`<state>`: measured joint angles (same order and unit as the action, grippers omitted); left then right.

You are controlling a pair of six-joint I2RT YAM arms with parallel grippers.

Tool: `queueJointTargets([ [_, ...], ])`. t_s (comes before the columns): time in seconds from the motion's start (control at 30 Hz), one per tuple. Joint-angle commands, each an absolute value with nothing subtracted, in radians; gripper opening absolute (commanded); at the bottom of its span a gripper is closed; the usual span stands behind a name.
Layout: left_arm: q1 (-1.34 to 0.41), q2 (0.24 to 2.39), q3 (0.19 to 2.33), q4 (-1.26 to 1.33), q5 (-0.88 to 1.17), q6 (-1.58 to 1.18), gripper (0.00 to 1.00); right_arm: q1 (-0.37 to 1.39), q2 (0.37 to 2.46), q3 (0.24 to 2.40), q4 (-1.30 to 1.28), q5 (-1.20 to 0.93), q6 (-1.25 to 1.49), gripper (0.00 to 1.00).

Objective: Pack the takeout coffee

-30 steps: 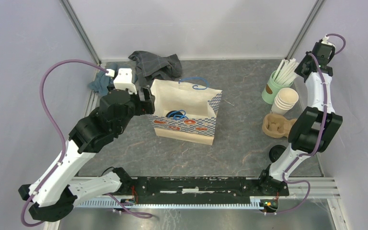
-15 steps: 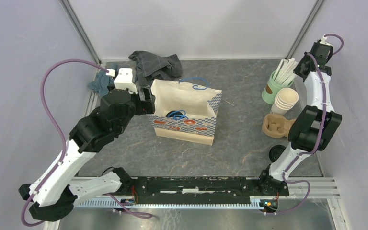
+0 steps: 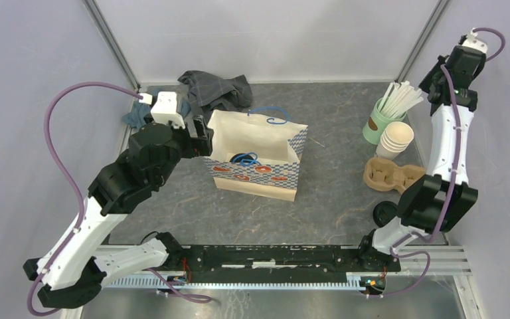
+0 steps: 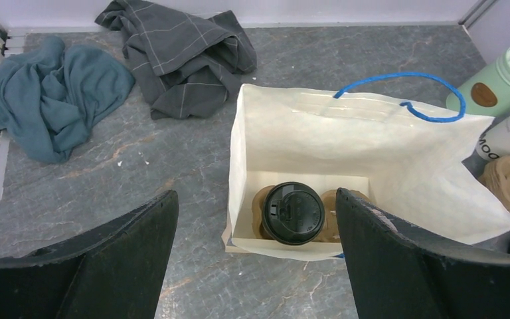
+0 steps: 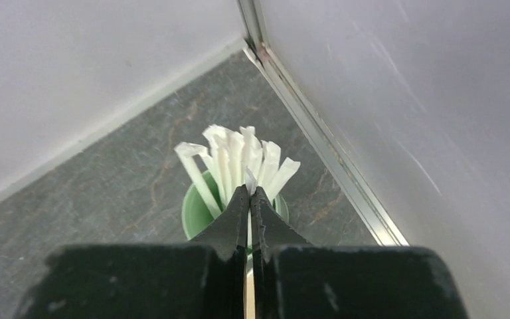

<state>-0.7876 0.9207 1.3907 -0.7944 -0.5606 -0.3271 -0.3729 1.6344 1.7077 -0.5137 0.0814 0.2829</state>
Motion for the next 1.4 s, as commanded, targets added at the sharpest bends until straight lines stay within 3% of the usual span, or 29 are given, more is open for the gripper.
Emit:
queueJointTargets([
  [0.0,-0.790,0.888,1.437,-0.773,-0.522,-0.337,0.93,-0.369,1.531,1.761,-0.507,0.012,0.267,0.00],
  [0.1,-0.790,0.869,1.448,-0.796,-0.519,-0.377,0.94,-0.368,1.489,1.792,-0.490,-0.096,0.279,0.00],
  [0.27,-0.790,0.864,1.477,-0.816,-0.525,-0.417,0.94,-0.291,1.418,1.800,-0.241,-0.462,0.337,0.00],
  [0.43,-0.791,0.859,1.485,-0.820,-0.514,-0.485,0.94,0.023,1.431,1.880,-0.037,-0.667,0.407,0.00],
  [0.57,-0.790,0.844,1.479,-0.845,-0.512,-0.545,0.94,0.232,1.507,2.055,-0.085,-0.744,0.422,0.00],
  [0.73,-0.790,0.816,1.477,-0.882,-0.535,-0.622,0.94,0.443,1.530,2.072,-0.119,-0.742,0.412,0.00],
  [1.1,-0.790,0.791,1.472,-0.925,-0.564,-0.701,0.94,0.798,1.564,2.140,-0.690,-0.247,-0.101,0.00],
  [1.37,-0.790,0.804,1.463,-0.925,-0.555,-0.717,0.94,0.995,1.642,2.133,-0.892,0.197,-0.279,0.00],
])
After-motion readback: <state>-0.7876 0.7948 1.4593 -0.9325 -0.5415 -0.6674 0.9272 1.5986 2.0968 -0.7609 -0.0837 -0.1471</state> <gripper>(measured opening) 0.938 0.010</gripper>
